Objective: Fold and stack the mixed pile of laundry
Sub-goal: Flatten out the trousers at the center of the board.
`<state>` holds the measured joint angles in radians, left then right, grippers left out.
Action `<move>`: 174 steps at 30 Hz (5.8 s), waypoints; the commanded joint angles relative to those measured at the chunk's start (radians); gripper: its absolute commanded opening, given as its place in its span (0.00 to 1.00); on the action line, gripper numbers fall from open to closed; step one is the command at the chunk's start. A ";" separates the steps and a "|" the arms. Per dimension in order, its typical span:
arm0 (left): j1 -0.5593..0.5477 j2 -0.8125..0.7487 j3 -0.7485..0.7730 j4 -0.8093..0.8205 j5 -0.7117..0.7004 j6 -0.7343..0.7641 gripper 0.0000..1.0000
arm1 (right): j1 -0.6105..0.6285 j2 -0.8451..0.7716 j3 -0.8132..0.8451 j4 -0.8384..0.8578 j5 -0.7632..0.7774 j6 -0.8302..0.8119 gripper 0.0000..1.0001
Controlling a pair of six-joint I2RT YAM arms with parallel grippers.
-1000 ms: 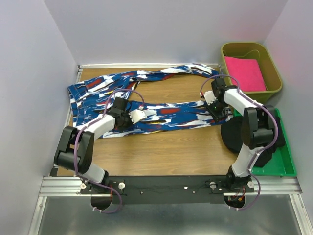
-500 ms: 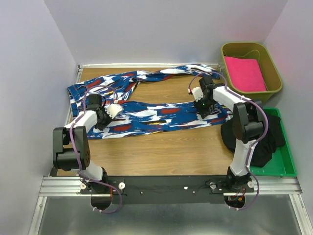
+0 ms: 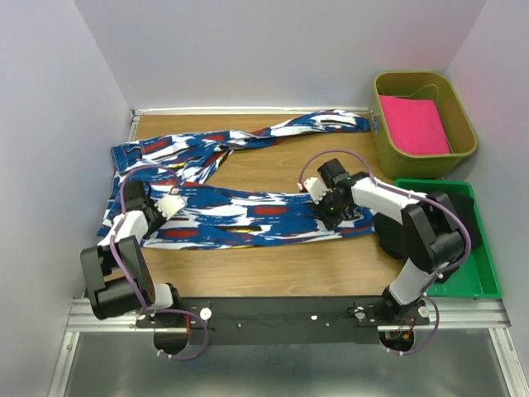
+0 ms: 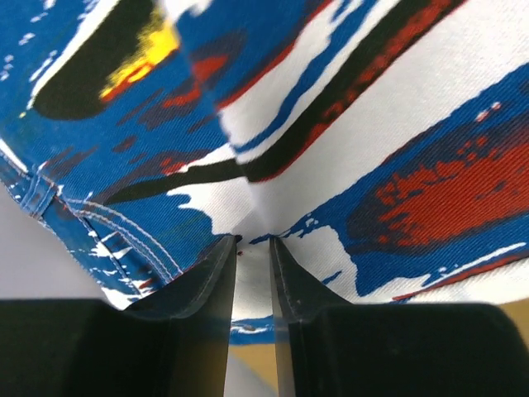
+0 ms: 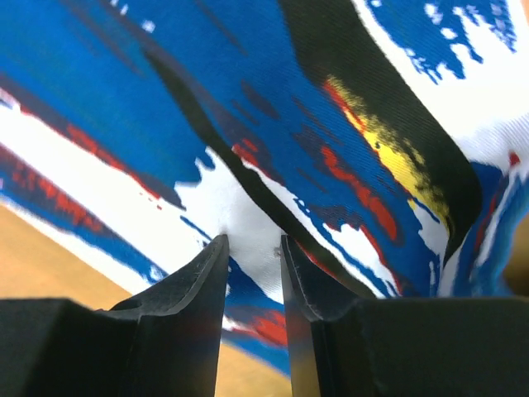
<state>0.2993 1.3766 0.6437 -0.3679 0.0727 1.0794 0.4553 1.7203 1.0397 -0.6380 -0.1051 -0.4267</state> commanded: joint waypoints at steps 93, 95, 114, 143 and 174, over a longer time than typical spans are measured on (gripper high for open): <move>-0.497 0.410 0.780 -0.057 0.348 0.007 0.00 | -0.204 0.371 0.418 0.350 -0.179 -0.386 0.67; -0.493 0.424 0.794 -0.058 0.348 0.008 0.00 | -0.199 0.398 0.404 0.386 -0.122 -0.391 0.66; -0.474 0.386 0.774 -0.019 0.302 -0.022 0.00 | -0.199 0.372 0.522 0.255 0.044 -0.325 0.01; -0.592 0.681 1.055 0.055 0.111 -0.288 0.00 | -0.199 0.111 0.638 -0.230 -0.232 -0.084 0.52; -0.578 0.762 1.058 0.060 0.102 -0.296 0.00 | 0.071 0.076 0.282 -0.106 0.100 -0.006 0.01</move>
<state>-0.2882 2.2417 1.7550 -0.3363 0.1501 0.7914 0.5209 1.7981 1.2949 -0.7650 -0.1310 -0.4797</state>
